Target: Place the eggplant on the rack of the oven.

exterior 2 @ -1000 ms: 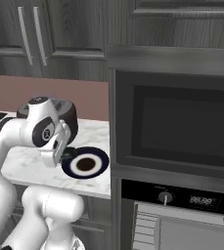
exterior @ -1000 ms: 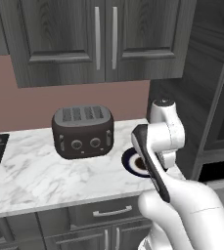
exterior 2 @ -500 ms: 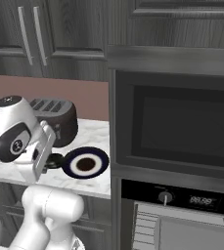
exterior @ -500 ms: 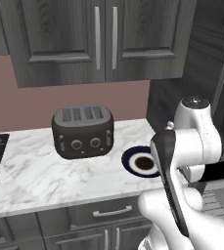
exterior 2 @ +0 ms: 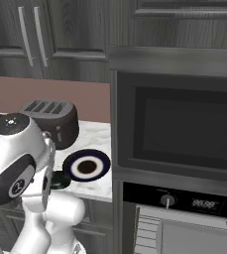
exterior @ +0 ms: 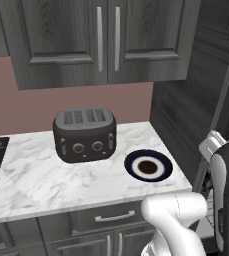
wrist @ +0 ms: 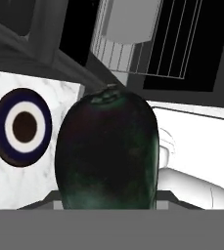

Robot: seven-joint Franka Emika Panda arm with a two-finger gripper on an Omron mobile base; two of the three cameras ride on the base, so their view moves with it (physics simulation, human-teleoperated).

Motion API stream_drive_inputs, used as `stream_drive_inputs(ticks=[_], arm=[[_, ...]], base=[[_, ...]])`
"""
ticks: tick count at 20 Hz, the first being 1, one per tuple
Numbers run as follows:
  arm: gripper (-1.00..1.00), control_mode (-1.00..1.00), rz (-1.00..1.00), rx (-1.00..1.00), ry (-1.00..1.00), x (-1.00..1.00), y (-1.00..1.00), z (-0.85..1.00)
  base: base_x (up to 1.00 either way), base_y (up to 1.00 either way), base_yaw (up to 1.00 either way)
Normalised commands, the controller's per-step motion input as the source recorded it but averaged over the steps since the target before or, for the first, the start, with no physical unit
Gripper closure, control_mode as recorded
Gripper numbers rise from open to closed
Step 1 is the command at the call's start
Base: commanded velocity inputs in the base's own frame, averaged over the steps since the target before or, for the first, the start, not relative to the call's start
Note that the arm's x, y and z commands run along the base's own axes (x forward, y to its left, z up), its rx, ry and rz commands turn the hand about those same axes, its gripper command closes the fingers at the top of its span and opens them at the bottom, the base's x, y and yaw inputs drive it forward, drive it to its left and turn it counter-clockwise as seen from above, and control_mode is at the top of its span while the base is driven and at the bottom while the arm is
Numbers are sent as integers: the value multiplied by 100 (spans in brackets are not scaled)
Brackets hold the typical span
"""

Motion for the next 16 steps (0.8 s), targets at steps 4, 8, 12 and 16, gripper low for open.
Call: stream_drive_inputs(ticks=[4, 8, 12, 16], arm=[[100, -100, 11, 18, -10, -44, -88, 0], [100, -100, 12, 11, -10, -18, -88, -12], [100, -100, 20, 0, -11, 3, -99, -45], [100, -100, 24, -3, -16, 12, -100, -85]], base=[[0, 0, 0], [0, 0, 0], [0, 0, 0], [0, 0, 0]])
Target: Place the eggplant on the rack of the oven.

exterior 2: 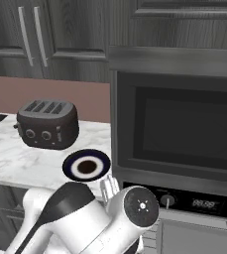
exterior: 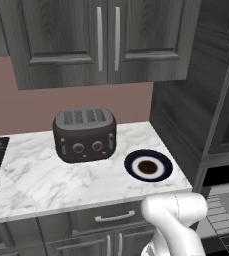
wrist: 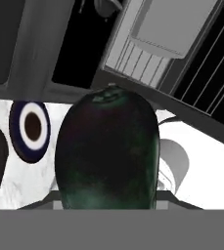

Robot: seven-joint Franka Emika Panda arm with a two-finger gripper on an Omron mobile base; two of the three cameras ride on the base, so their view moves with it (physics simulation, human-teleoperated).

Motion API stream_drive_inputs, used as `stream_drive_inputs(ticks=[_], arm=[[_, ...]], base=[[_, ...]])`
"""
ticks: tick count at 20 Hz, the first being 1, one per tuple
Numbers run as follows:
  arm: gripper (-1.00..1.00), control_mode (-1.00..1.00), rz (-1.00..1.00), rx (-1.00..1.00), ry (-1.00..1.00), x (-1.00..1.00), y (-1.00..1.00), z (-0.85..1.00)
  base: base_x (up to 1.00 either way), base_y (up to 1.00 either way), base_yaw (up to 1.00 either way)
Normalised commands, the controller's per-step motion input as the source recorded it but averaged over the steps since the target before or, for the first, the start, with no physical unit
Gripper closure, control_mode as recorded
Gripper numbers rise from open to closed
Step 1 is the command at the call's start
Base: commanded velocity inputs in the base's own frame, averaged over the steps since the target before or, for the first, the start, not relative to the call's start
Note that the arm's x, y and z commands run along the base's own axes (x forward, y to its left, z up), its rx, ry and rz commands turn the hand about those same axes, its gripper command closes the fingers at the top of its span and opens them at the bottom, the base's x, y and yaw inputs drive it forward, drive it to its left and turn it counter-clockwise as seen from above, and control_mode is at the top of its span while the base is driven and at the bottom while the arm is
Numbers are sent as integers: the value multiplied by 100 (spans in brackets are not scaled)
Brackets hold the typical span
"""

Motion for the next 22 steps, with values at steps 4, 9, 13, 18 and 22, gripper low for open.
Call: stream_drive_inputs(ticks=[4, 9, 13, 18, 22], arm=[[100, -100, 28, -14, -22, 19, -100, -100], [100, -100, 20, -25, -26, 37, -79, -99], [100, -100, 18, -30, -16, 10, -78, -90], [100, -100, 15, -24, -2, 21, -62, -70], [100, -100, 0, -17, 3, 19, -50, -41]], base=[[0, 0, 0], [0, 0, 0], [0, 0, 0], [0, 0, 0], [0, 0, 0]])
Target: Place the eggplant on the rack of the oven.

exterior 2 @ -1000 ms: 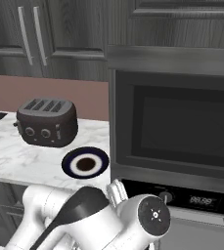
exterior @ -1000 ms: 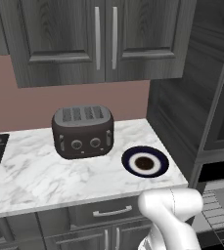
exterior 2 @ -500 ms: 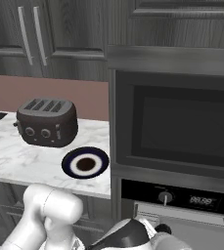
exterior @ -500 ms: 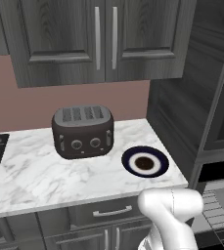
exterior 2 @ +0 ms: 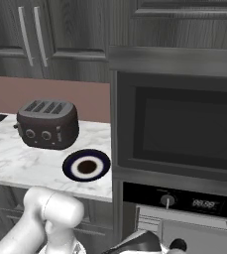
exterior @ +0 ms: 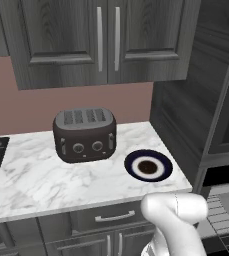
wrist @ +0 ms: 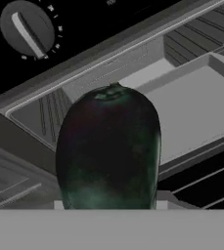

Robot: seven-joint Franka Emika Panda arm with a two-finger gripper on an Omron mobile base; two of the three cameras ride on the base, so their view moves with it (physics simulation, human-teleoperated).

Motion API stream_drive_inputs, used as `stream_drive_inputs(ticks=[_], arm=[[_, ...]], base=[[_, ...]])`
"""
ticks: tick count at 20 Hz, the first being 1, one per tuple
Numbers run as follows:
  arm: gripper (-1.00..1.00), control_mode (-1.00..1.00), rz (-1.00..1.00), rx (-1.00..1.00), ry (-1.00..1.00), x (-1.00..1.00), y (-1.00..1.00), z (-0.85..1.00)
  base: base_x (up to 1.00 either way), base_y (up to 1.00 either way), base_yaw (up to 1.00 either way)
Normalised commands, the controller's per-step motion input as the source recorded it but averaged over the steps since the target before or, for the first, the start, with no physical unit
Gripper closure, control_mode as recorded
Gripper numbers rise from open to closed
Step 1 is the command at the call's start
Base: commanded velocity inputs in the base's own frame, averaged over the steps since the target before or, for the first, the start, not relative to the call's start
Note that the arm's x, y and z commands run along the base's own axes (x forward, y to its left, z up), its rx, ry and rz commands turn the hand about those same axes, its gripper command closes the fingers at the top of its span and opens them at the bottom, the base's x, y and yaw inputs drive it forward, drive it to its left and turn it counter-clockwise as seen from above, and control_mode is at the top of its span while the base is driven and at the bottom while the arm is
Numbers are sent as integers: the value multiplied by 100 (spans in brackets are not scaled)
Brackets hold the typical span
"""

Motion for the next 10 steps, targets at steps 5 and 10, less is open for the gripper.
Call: stream_drive_inputs(ticks=[5, 10], arm=[[100, -100, 0, -1, 0, 28, -36, -14], [100, -100, 0, 0, -2, 32, -42, -4]], base=[[0, 0, 0], [0, 0, 0]])
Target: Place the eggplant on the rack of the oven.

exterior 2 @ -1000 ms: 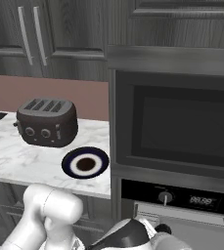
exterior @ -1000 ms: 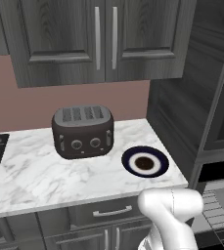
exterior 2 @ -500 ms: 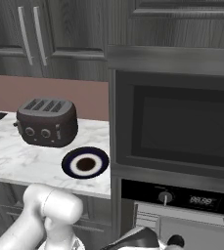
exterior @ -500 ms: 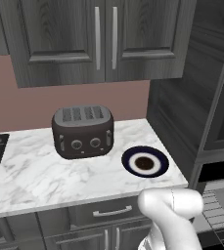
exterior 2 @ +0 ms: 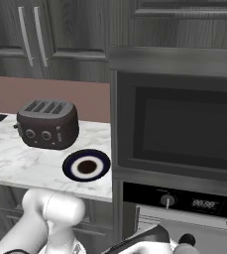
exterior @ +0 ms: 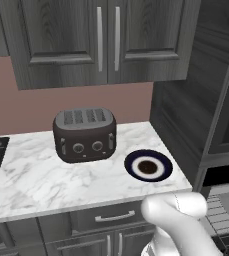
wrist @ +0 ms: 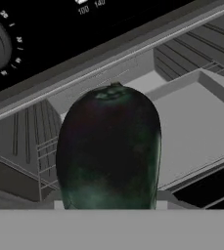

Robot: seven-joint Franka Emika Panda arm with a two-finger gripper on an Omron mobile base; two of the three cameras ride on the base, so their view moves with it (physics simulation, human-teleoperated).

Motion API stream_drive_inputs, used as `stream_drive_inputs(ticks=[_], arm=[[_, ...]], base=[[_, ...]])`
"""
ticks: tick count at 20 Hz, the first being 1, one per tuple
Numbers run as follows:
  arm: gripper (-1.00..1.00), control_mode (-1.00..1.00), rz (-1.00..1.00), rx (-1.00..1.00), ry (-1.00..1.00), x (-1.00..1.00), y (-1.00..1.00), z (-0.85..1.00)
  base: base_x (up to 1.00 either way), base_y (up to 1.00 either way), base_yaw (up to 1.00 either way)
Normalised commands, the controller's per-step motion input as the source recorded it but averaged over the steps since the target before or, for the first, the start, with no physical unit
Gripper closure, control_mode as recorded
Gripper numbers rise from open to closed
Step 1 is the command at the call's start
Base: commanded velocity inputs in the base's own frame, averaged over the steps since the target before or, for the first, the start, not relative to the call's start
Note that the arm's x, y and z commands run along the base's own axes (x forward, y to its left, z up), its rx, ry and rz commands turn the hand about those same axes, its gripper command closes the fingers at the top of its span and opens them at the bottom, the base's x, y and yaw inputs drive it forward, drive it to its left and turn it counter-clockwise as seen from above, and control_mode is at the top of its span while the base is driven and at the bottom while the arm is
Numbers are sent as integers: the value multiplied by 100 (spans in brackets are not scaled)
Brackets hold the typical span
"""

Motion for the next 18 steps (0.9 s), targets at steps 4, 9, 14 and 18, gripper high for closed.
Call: stream_drive_inputs(ticks=[4, 9, 14, 18], arm=[[100, -100, 0, 0, 0, 26, -37, -13], [100, -100, 0, -9, 1, 24, -18, -27], [100, -100, 0, -7, 6, 24, -1, -30], [100, -100, 0, -1, 5, 32, 0, -39]], base=[[0, 0, 0], [0, 0, 0], [0, 0, 0], [0, 0, 0]])
